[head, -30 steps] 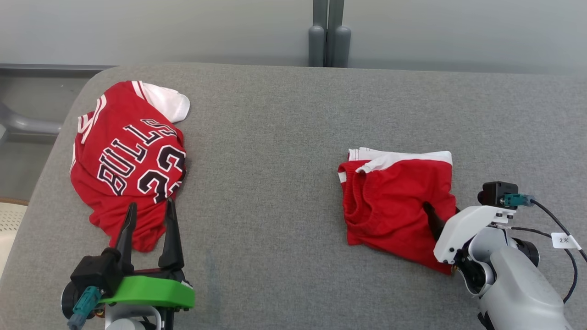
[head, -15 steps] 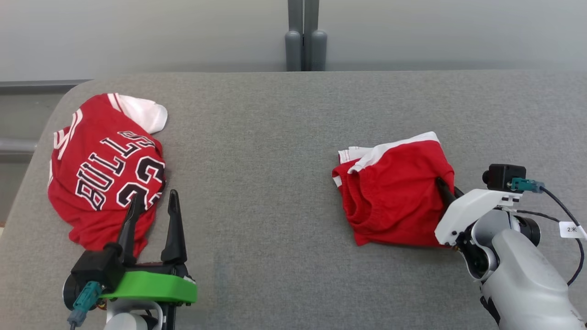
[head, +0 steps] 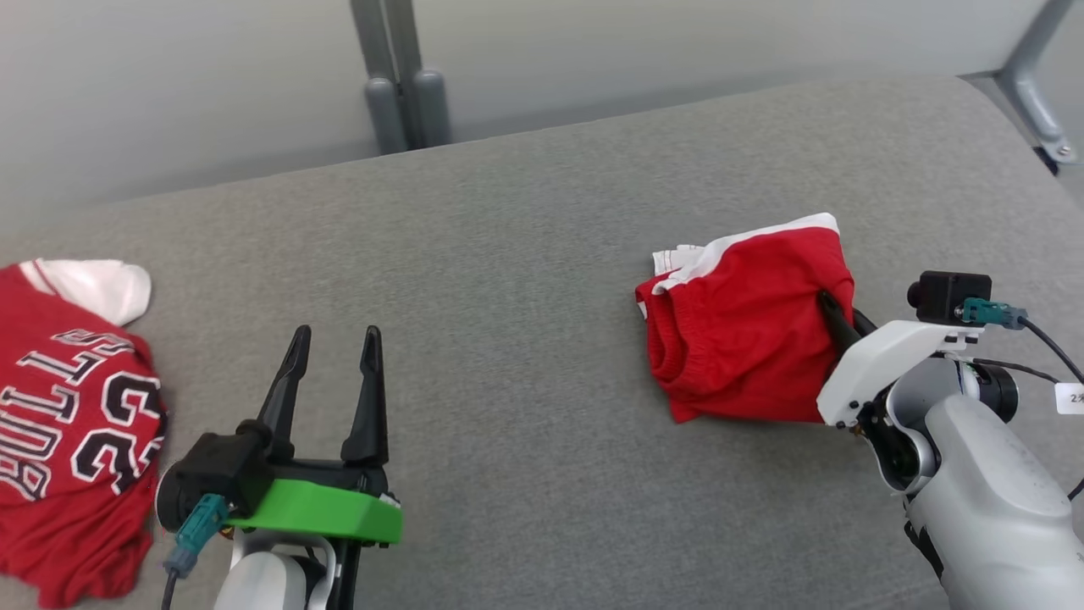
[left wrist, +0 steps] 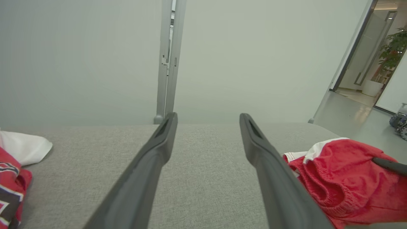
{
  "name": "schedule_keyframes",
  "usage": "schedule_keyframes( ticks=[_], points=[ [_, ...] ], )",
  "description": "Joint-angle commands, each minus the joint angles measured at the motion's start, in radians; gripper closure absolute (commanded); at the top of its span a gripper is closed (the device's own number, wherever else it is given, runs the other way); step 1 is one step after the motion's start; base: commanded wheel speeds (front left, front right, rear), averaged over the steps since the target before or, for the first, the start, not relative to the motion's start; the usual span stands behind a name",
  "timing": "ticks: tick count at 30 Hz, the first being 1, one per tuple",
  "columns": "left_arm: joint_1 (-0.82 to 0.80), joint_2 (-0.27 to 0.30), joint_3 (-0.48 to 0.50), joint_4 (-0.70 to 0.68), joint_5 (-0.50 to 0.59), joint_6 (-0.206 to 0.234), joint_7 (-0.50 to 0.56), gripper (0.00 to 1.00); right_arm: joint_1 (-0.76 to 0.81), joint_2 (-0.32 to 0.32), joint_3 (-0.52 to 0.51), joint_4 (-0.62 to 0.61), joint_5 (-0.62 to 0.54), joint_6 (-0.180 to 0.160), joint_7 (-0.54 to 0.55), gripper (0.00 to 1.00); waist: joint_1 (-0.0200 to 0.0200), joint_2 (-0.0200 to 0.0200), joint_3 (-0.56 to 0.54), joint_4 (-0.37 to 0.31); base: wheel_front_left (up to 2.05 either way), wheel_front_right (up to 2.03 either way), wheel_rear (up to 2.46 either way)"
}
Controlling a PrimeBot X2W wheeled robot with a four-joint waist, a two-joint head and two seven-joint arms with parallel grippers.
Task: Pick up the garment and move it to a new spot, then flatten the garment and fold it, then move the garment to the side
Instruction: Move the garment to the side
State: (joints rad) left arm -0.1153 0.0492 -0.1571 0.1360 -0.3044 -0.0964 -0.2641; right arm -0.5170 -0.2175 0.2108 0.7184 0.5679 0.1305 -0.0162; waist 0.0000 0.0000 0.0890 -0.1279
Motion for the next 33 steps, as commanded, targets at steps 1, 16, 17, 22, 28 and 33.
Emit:
schedule_keyframes(
  ticks=[1,16,17,22,28,33],
  points=[
    [-0.02,0.003,0.0,0.003,0.009,-0.005,0.0,0.0,-0.002,0.0,0.004,-0.009,0.007,0.0,-0.007,1.0,0.0,0.0,0.025,-0.127,0.0,0.0,0.0],
    [-0.07,0.011,-0.052,0.042,0.038,-0.019,0.0,0.0,0.01,0.01,0.045,-0.038,0.05,0.0,-0.058,1.0,0.0,0.0,0.084,-0.293,0.0,0.0,0.0],
    [-0.073,0.014,-0.054,0.042,0.036,-0.02,0.0,0.0,0.005,0.007,0.053,-0.038,0.053,0.0,-0.058,1.0,0.0,0.0,0.091,-0.294,0.0,0.0,0.0],
    [-0.097,0.03,-0.076,0.044,0.043,-0.025,0.005,0.0,-0.048,-0.035,0.112,-0.041,0.058,0.0,-0.055,1.0,0.0,0.0,0.135,-0.283,0.0,0.0,0.0],
    [-0.132,0.055,-0.1,0.03,0.05,-0.027,0.024,0.0,-0.145,-0.146,0.214,-0.04,0.065,0.0,-0.059,1.0,0.0,0.0,0.216,-0.244,0.0,0.0,0.0],
    [-0.168,0.074,-0.113,0.006,0.057,-0.027,0.043,0.0,-0.24,-0.255,0.29,-0.041,0.093,0.0,-0.078,1.0,0.0,0.0,0.303,-0.21,0.0,0.0,0.0]
  ],
)
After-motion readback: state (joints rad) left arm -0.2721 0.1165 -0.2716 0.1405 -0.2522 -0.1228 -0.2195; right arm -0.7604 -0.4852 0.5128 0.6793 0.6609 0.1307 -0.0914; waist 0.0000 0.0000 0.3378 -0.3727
